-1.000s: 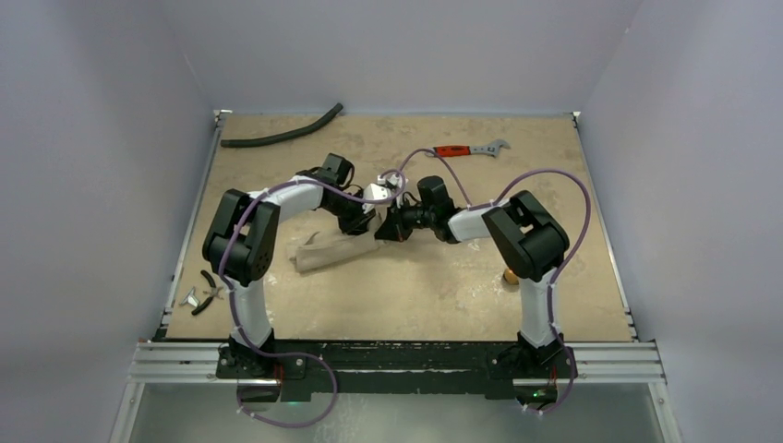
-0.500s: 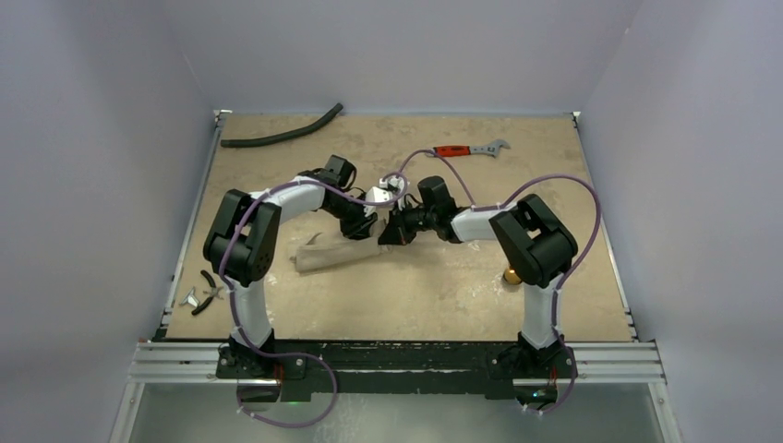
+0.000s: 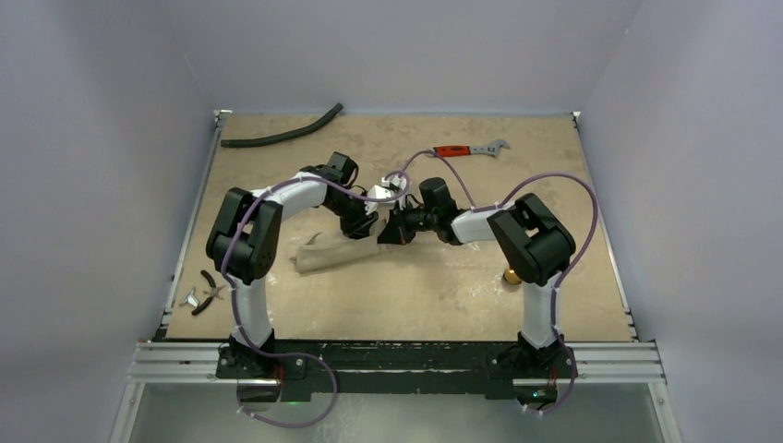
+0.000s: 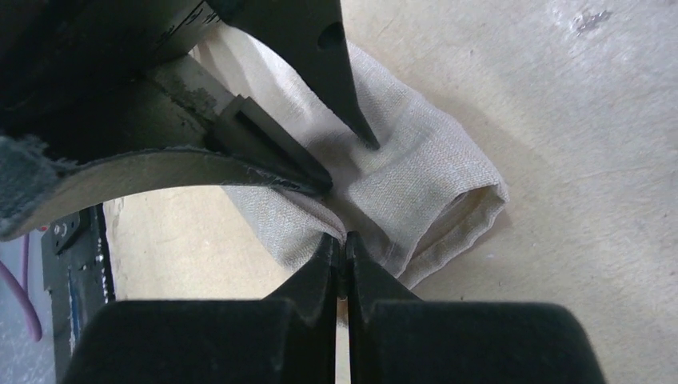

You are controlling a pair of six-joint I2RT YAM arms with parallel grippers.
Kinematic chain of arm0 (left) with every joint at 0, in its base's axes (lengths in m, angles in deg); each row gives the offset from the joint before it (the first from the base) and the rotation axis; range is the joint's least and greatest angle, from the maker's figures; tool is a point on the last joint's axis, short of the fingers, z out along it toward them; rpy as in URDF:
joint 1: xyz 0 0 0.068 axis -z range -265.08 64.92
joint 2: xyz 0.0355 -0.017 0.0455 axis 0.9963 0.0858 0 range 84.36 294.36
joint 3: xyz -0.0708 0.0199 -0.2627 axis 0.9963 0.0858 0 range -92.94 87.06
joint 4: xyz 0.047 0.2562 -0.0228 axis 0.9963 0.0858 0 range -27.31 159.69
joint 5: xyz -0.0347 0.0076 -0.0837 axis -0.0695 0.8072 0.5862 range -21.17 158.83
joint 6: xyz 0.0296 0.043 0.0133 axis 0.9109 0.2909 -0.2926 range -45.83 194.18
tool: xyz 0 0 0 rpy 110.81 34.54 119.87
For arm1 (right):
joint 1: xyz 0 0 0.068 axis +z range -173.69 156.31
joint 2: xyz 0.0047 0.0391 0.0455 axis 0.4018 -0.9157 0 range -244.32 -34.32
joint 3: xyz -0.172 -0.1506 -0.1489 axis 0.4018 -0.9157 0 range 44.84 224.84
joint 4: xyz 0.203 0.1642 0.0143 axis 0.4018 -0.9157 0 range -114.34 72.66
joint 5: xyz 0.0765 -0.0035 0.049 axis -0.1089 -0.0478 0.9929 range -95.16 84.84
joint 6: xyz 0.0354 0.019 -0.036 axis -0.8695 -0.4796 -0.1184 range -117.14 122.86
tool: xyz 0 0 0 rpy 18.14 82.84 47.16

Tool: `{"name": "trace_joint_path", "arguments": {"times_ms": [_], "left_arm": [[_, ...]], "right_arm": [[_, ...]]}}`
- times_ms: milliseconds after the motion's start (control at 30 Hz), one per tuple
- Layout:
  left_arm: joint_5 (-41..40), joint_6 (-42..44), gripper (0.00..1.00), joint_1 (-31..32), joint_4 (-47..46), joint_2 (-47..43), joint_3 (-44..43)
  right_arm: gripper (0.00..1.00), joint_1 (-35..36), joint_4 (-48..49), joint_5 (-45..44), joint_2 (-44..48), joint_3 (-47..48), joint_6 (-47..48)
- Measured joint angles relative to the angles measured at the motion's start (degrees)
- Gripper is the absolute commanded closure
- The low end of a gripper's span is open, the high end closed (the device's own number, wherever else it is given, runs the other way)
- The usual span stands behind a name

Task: Fold the napkin into a case and place the utensils inside
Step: Smooth out the smaller rectangle-folded napkin at the center of the board.

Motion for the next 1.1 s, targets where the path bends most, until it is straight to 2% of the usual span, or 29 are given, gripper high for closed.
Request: {"name": "trace_joint_path", "arguments": {"times_ms": [233, 467, 600, 1100], "left_arm": [[1.3, -1.1, 0.67, -1.9, 5.8, 0.9, -5.5], [4.4, -7.1, 0.67, -7.9, 2.1, 1.5, -7.1], [3.8, -7.4, 0.67, -8.6, 1.5, 2.8, -7.0], [-0.9, -0.6, 0.72, -6.3, -5.1, 0.3, 1.8]], "right_arm": [[1.00, -0.4, 7.8, 0.0, -1.8, -2.4, -3.1], [1.00, 0.5, 8.8, 1.1, -1.7, -3.0, -1.9], [1.00, 0.5, 8.7, 1.5, -1.7, -3.0, -1.7], [1.00, 0.9, 3.3, 1.3, 0.8, -2.6, -1.7]]}}
